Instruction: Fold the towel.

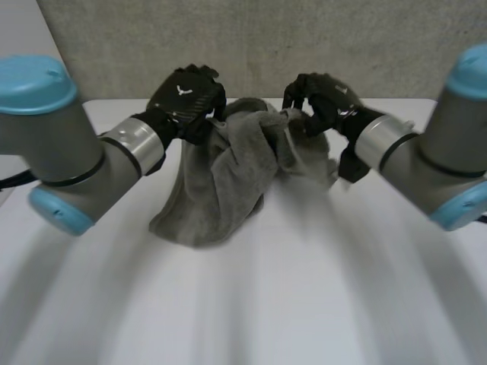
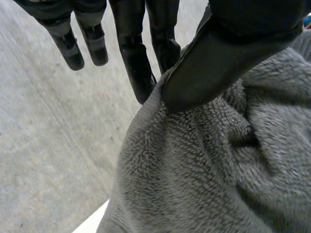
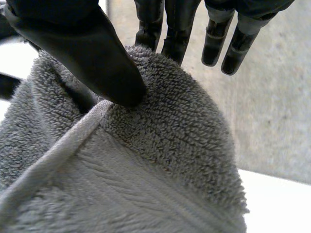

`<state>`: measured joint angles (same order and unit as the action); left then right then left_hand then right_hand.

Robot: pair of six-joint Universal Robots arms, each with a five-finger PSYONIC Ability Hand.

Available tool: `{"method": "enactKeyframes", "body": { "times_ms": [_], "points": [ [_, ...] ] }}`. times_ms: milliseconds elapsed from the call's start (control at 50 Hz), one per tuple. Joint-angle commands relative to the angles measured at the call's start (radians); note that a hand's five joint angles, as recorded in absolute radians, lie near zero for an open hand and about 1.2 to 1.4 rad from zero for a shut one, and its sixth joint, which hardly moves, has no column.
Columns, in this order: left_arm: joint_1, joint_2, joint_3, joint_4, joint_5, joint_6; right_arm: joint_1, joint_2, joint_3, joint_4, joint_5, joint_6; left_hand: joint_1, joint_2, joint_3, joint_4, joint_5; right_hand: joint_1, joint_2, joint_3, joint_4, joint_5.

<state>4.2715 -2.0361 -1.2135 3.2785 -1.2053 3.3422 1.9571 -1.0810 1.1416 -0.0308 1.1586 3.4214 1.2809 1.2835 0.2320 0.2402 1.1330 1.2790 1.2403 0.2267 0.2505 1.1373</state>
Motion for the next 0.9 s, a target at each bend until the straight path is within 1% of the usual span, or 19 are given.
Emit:
{"method": "enactKeyframes", "body": {
  "times_ms": [20,40,80,100,140,160,200,220,240,260,280,300,320,340,420,460,660,800,900],
  "points": [
    [0.001,0.174,-0.239,0.004,-0.002,-0.01,-0.044,-0.126,0.084,0.214,-0.151,-0.337,0.078,0.075,-0.057,-0.066,0.051,0.117,0.156,-0.052,-0.076,0.084],
    [0.001,0.174,-0.239,0.004,-0.002,-0.01,-0.044,-0.126,0.084,0.215,-0.151,-0.338,0.078,0.075,-0.057,-0.066,0.051,0.117,0.156,-0.052,-0.076,0.084],
    [-0.002,0.211,-0.351,0.004,-0.002,-0.009,-0.073,-0.143,0.157,0.297,-0.168,-0.549,0.072,0.069,-0.057,-0.066,0.045,0.117,0.156,-0.052,-0.076,0.084],
    [-0.002,0.211,-0.351,0.004,-0.002,-0.009,-0.073,-0.143,0.158,0.298,-0.168,-0.55,0.072,0.069,-0.057,-0.066,0.045,0.117,0.156,-0.052,-0.076,0.084],
    [-0.018,0.24,-0.456,0.006,0.0,-0.004,-0.096,-0.142,0.22,0.377,-0.152,-0.794,0.063,0.06,-0.057,-0.066,0.036,0.117,0.156,-0.052,-0.076,0.084],
    [-0.018,0.24,-0.457,0.006,0.0,-0.004,-0.096,-0.142,0.221,0.377,-0.152,-0.795,0.063,0.06,-0.057,-0.066,0.036,0.117,0.156,-0.052,-0.076,0.084],
    [-0.054,0.234,-0.533,0.018,0.003,-0.003,-0.121,-0.132,0.272,0.439,-0.084,-1.001,0.054,0.051,-0.057,-0.066,0.027,-0.235,-0.196,-0.052,-0.076,-0.267],
    [-0.055,0.234,-0.534,0.018,0.003,-0.003,-0.121,-0.132,0.273,0.439,-0.083,-1.002,0.054,0.051,-0.057,-0.066,0.027,-0.237,-0.198,-0.052,-0.076,-0.27],
    [-0.068,0.229,-0.555,0.032,0.001,0.0,-0.116,-0.129,0.291,0.446,-0.038,-1.046,0.054,0.051,-0.057,-0.066,0.027,-0.353,-0.315,-0.052,-0.076,-0.386],
    [-0.068,0.229,-0.555,0.032,0.001,0.0,-0.116,-0.129,0.291,0.446,-0.037,-1.047,0.054,0.051,-0.057,-0.066,0.027,-0.354,-0.316,-0.052,-0.076,-0.387],
    [-0.075,0.217,-0.573,0.049,0.0,0.002,-0.11,-0.126,0.306,0.439,-0.007,-1.044,0.051,0.049,-0.057,-0.066,0.025,-0.482,-0.444,-0.052,-0.076,-0.515],
    [-0.079,0.202,-0.581,0.062,-0.008,0.003,-0.104,-0.126,0.316,0.422,0.01,-1.027,0.051,0.049,-0.057,-0.066,0.025,-0.731,-0.692,-0.052,-0.076,-0.763],
    [-0.079,0.201,-0.581,0.063,-0.008,0.003,-0.104,-0.126,0.316,0.422,0.01,-1.027,0.051,0.049,-0.057,-0.066,0.025,-0.733,-0.694,-0.052,-0.076,-0.766],
    [-0.079,0.189,-0.583,0.07,-0.019,0.002,-0.103,-0.132,0.328,0.396,0.012,-0.999,0.048,0.046,-0.057,-0.066,0.022,-0.91,-0.872,-0.052,-0.076,-0.943],
    [-0.075,0.183,-0.586,0.076,-0.03,0.002,-0.096,-0.149,0.36,0.335,0.012,-0.918,0.028,0.025,-0.057,-0.066,0.001,-0.986,-0.947,-0.052,-0.076,-1.018],
    [-0.072,0.185,-0.586,0.078,-0.03,0.0,-0.089,-0.222,0.407,0.28,0.018,-0.832,-0.025,-0.027,-0.057,-0.066,-0.051,-1.104,-1.066,-0.052,-0.076,-1.137],
    [-0.073,0.194,-0.584,0.078,-0.03,0.002,-0.058,-0.341,0.595,0.152,0.026,-0.734,-0.333,-0.335,-0.057,-0.066,-0.359,-1.104,-1.066,-0.052,-0.076,-1.137],
    [-0.07,0.2,-0.598,0.073,-0.039,0.003,-0.063,-0.35,0.682,0.088,0.024,-0.676,-0.345,-0.348,-0.057,-0.066,-0.372,-1.104,-1.066,-0.052,-0.076,-1.137],
    [-0.012,0.229,-0.649,0.073,-0.034,0.017,-0.064,-0.314,0.721,0.039,0.021,-0.619,-0.392,-0.394,-0.057,-0.066,-0.418,-1.104,-1.066,-0.052,-0.076,-1.137]
  ]
}}
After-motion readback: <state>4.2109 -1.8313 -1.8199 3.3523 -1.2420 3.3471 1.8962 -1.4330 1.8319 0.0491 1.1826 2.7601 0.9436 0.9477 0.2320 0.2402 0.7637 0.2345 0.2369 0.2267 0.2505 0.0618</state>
